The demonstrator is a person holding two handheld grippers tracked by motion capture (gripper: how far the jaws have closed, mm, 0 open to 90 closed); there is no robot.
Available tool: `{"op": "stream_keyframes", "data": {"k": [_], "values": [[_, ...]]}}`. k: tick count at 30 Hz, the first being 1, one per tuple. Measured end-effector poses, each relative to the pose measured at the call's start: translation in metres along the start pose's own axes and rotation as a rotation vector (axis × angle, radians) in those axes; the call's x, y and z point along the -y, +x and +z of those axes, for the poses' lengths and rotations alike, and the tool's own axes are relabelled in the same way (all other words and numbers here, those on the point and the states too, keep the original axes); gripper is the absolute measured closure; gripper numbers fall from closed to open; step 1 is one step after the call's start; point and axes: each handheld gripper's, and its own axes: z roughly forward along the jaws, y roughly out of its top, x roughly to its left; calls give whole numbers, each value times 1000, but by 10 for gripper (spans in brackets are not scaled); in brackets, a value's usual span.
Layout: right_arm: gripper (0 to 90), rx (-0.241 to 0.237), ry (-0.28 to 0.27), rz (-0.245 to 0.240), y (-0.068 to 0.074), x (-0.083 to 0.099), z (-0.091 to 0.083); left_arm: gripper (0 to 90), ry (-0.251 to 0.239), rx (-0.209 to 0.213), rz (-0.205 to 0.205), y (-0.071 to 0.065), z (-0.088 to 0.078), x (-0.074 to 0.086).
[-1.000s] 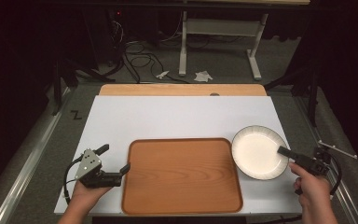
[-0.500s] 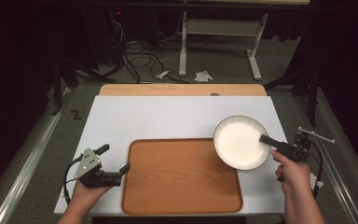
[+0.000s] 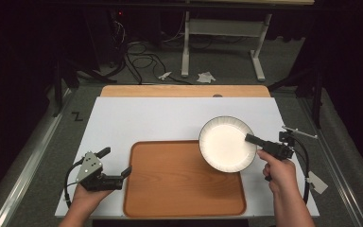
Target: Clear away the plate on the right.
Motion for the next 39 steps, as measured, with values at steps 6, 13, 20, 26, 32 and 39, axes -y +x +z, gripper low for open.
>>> {"op": "stream_keyframes", "data": {"k": [6, 13, 20, 26, 32, 39], "values": [[847, -16, 40, -14, 4, 4, 10, 3, -9, -16, 0, 1, -8, 1], [847, -45, 81, -28, 13, 7, 25, 3, -9, -29, -1, 2, -12, 2], [847, -70, 119, -38, 23, 12, 41, 3, -13, -39, 4, 3, -18, 3], [847, -77, 158, -61, 33, 17, 54, 3, -11, -40, 2, 3, -21, 4], [846, -81, 204, -83, 40, 26, 66, 3, -13, -41, 7, 3, -23, 4], [846, -89, 252, -86, 44, 35, 77, 3, -12, -34, 7, 2, -20, 4]]}}
